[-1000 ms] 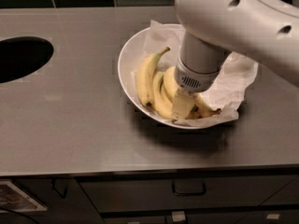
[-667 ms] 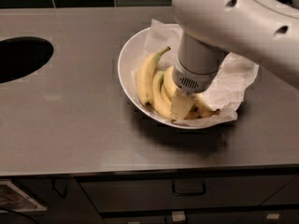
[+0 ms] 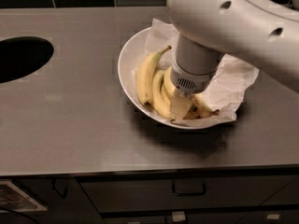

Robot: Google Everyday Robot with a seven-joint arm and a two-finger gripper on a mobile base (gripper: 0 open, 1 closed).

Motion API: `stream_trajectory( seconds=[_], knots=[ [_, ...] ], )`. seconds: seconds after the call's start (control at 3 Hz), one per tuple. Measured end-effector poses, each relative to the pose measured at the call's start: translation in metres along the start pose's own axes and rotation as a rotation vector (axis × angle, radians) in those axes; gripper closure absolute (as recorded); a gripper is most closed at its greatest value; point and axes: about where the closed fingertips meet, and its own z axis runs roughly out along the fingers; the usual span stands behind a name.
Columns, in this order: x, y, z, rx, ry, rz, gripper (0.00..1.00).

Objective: Pick banana from white bowl

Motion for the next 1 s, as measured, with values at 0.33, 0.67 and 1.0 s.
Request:
stream_trajectory(
  seconds=[0.33,0.67,1.0],
  knots=[
    [0.0,0.0,0.0,0.0,0.0,0.0,0.82],
    [0.0,0.0,0.0,0.0,0.0,0.0,1.0],
    [0.0003,-0.0002,-0.0021,0.004,-0.008,0.0,1.0]
  ],
)
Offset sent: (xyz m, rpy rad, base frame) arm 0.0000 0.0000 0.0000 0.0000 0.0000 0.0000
